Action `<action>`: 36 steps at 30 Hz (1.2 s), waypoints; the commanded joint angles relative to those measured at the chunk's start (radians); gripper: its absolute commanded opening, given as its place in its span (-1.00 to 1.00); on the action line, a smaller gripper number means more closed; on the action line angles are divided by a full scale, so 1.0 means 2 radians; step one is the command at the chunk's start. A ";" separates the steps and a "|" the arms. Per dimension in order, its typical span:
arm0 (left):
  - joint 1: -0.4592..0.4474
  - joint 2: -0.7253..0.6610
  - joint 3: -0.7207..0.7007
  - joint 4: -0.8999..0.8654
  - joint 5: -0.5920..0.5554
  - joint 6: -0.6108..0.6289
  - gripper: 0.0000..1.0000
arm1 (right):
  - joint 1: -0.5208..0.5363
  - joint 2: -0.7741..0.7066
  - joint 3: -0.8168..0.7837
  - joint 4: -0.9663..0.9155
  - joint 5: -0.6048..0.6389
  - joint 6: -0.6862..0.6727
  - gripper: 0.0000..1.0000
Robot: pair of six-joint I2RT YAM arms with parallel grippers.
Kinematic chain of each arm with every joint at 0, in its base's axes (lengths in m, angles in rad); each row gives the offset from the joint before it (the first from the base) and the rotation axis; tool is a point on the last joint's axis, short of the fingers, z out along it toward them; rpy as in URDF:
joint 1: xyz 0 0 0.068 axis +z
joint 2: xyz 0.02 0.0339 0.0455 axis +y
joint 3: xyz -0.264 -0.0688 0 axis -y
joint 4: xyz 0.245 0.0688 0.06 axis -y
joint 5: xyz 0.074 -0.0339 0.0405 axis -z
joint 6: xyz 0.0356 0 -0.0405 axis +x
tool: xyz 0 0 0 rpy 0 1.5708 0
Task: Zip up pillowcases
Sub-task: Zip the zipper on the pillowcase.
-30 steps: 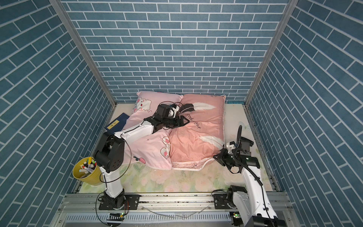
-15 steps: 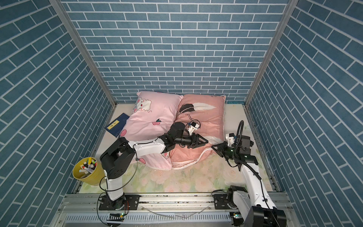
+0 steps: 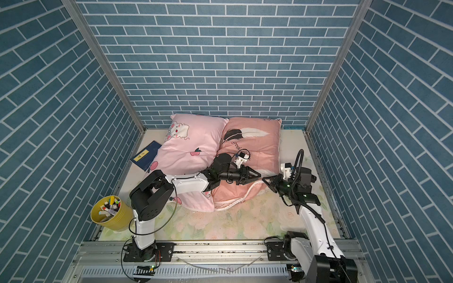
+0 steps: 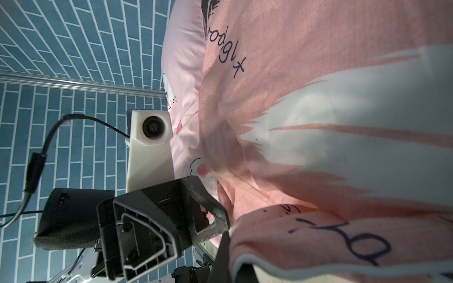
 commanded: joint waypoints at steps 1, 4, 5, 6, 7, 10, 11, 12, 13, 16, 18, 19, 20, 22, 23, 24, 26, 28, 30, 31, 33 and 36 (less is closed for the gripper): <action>-0.004 0.006 -0.006 0.020 -0.004 -0.003 -0.26 | 0.009 0.008 -0.009 0.037 -0.007 0.019 -1.00; -0.005 0.006 -0.008 0.019 -0.004 -0.004 -0.27 | 0.014 0.013 -0.009 0.044 -0.003 0.019 -1.00; -0.005 0.006 -0.008 0.019 -0.004 -0.004 -0.28 | 0.015 0.014 -0.010 0.049 -0.003 0.022 -1.00; -0.005 0.007 -0.008 0.020 -0.004 -0.005 -0.28 | 0.017 0.015 -0.010 0.055 -0.003 0.025 -1.00; -0.005 0.009 -0.009 0.022 -0.005 -0.007 -0.28 | 0.019 0.015 -0.010 0.061 -0.003 0.028 -1.00; -0.005 0.013 -0.011 0.033 -0.004 -0.015 -0.29 | 0.022 0.016 -0.009 0.063 -0.002 0.029 -1.00; -0.005 0.014 -0.012 0.034 -0.004 -0.015 -0.29 | 0.022 0.015 -0.009 0.063 -0.001 0.029 -1.00; -0.005 0.014 -0.014 0.034 -0.005 -0.015 -0.30 | 0.022 0.014 -0.009 0.063 0.000 0.029 -1.00; -0.005 0.015 -0.015 0.035 -0.006 -0.016 -0.29 | 0.022 0.013 -0.009 0.063 0.001 0.029 -1.00; -0.005 0.016 -0.017 0.038 -0.005 -0.018 -0.29 | 0.022 0.013 -0.010 0.066 0.003 0.030 -1.00; -0.005 0.016 -0.019 0.035 -0.004 -0.018 -0.29 | 0.022 0.011 -0.009 0.067 0.006 0.031 -1.00; -0.005 0.016 -0.020 0.036 -0.004 -0.018 -0.28 | 0.022 0.010 -0.009 0.067 0.007 0.030 -1.00; -0.005 0.016 -0.022 0.039 -0.004 -0.019 -0.28 | 0.022 0.009 -0.009 0.067 0.008 0.030 -1.00; -0.005 0.015 -0.022 0.040 -0.004 -0.021 -0.28 | 0.022 0.012 -0.009 0.068 0.008 0.031 -1.00; -0.005 0.015 -0.022 0.041 -0.004 -0.021 -0.29 | 0.023 0.015 -0.010 0.070 0.007 0.030 -1.00; -0.005 0.014 -0.022 0.040 -0.004 -0.021 -0.28 | 0.024 0.017 -0.011 0.072 0.008 0.031 -1.00; -0.006 0.014 -0.022 0.041 -0.005 -0.021 -0.30 | 0.025 0.020 -0.012 0.077 0.009 0.032 -1.00; -0.006 0.016 -0.022 0.042 -0.005 -0.023 -0.34 | 0.026 0.020 -0.011 0.079 0.010 0.033 -1.00; -0.006 0.018 -0.022 0.041 -0.004 -0.024 -0.33 | 0.025 0.019 -0.010 0.080 0.011 0.033 -1.00; -0.006 0.019 -0.022 0.042 -0.004 -0.025 -0.34 | 0.026 0.019 -0.010 0.080 0.011 0.033 -1.00; -0.006 0.020 -0.022 0.043 -0.004 -0.027 -0.39 | 0.026 0.018 -0.010 0.080 0.011 0.033 -1.00; -0.006 0.022 -0.021 0.043 -0.003 -0.028 -0.43 | 0.026 0.017 -0.011 0.081 0.011 0.033 -1.00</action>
